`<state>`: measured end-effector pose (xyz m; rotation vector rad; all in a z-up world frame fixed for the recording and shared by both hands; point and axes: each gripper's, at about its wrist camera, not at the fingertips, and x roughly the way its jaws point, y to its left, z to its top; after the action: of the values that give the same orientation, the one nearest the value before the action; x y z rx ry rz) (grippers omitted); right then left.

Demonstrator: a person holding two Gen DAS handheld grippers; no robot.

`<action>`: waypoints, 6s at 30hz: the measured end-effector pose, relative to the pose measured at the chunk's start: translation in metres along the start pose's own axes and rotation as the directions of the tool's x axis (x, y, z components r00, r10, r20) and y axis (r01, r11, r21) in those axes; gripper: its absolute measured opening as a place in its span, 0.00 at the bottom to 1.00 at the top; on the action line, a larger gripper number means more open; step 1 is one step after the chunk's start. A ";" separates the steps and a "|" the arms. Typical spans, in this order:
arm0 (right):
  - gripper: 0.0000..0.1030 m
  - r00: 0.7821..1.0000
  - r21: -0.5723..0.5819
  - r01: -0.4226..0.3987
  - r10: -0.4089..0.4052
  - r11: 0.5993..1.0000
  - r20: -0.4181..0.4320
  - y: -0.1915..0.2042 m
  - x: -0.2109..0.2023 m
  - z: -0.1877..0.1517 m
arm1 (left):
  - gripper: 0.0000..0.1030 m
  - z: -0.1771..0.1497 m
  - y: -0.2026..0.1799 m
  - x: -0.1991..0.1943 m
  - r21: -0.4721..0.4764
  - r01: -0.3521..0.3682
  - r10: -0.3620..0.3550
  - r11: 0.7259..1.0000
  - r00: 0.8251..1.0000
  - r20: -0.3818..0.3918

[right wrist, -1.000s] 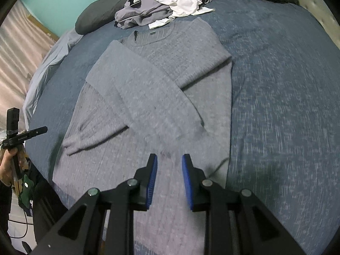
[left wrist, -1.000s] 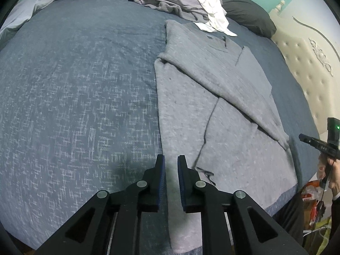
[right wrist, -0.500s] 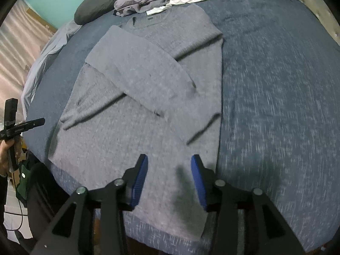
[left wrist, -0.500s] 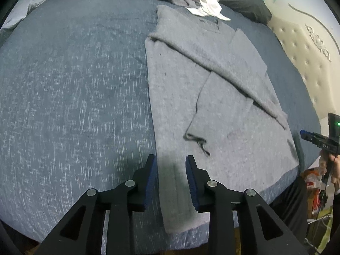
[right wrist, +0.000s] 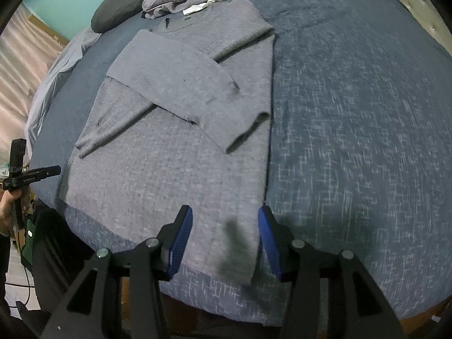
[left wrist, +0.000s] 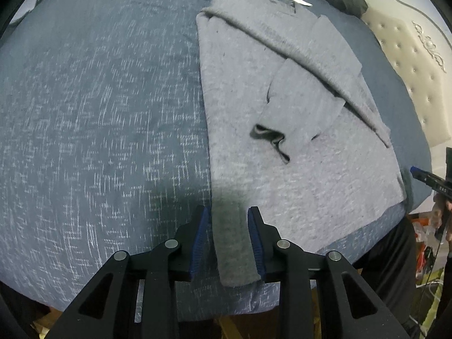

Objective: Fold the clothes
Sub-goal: 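Grasp the sweater hem with both grippers, then lift the hem with both grippers and carry it toward the collar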

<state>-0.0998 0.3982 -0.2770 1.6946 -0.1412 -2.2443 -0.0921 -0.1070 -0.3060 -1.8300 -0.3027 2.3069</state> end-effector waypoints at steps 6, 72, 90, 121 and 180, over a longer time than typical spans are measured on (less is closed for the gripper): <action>0.48 1.000 0.014 -0.010 0.010 1.000 -0.013 -0.006 0.001 -0.010 | 0.32 -0.009 0.002 0.004 -0.014 0.006 -0.006 1.000 1.000 -0.006; 0.04 0.972 -0.109 -0.031 0.055 0.994 0.230 0.048 -0.084 0.019 | 0.03 0.007 -0.078 -0.098 0.171 -0.048 0.007 0.984 0.973 0.232; 0.04 0.945 -0.174 -0.023 0.078 0.984 0.319 0.068 -0.128 0.019 | 0.03 0.003 -0.084 -0.135 0.200 -0.079 0.012 0.977 0.949 0.315; 0.04 0.880 -0.291 -0.019 0.154 0.957 0.448 0.092 -0.224 -0.016 | 0.03 -0.047 -0.101 -0.240 0.240 -0.041 -0.070 0.970 0.898 0.435; 0.04 0.944 -0.145 -0.066 0.109 0.987 0.312 0.014 -0.124 0.168 | 0.03 0.157 -0.018 -0.131 0.073 0.068 -0.087 0.995 0.953 0.291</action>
<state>-0.2260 0.4045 -0.1104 1.2240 -0.1359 -2.3866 -0.2149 -0.1316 -0.1432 -1.4170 -0.3331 2.5005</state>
